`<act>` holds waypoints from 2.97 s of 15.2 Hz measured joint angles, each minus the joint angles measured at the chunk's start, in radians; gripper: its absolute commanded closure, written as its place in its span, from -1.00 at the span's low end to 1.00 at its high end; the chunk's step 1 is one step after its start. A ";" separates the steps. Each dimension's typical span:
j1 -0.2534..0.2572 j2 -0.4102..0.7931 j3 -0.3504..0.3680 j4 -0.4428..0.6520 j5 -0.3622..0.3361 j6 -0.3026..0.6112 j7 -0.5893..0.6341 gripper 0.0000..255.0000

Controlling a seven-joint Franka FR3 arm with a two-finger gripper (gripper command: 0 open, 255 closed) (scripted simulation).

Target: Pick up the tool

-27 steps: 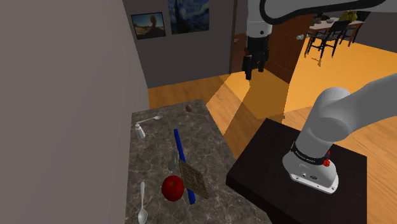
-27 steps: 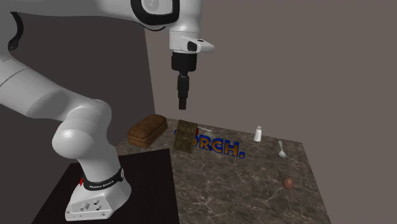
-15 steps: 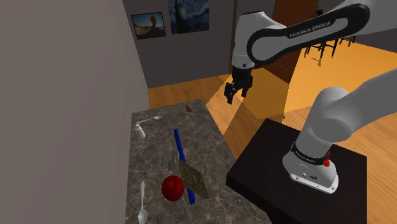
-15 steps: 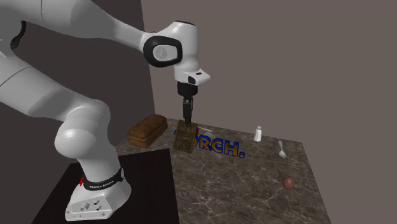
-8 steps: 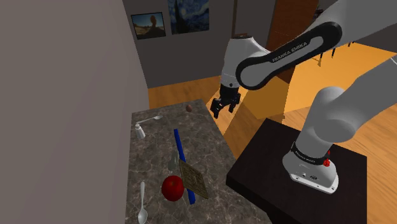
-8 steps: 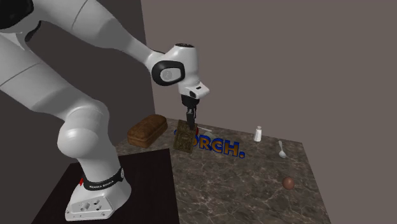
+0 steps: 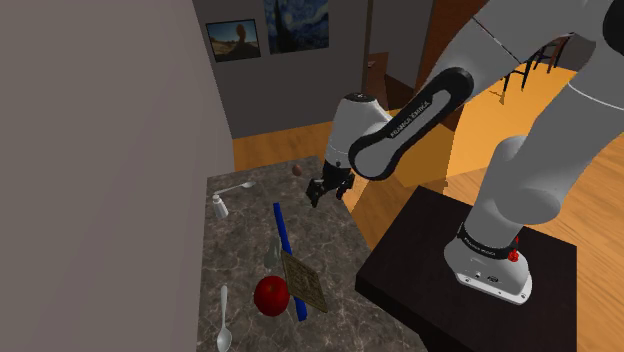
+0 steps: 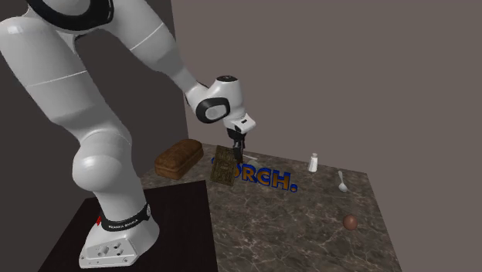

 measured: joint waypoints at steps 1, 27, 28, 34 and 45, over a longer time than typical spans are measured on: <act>0.002 0.048 0.015 0.015 -0.004 0.046 0.024 -1.00; 0.340 0.754 -0.247 0.417 -0.336 0.550 0.526 1.00; 0.340 0.754 -0.246 0.417 -0.336 0.550 0.526 1.00; 0.338 0.754 -0.246 0.416 -0.336 0.550 0.526 1.00; 0.326 0.614 -0.227 0.376 -0.337 0.445 0.525 1.00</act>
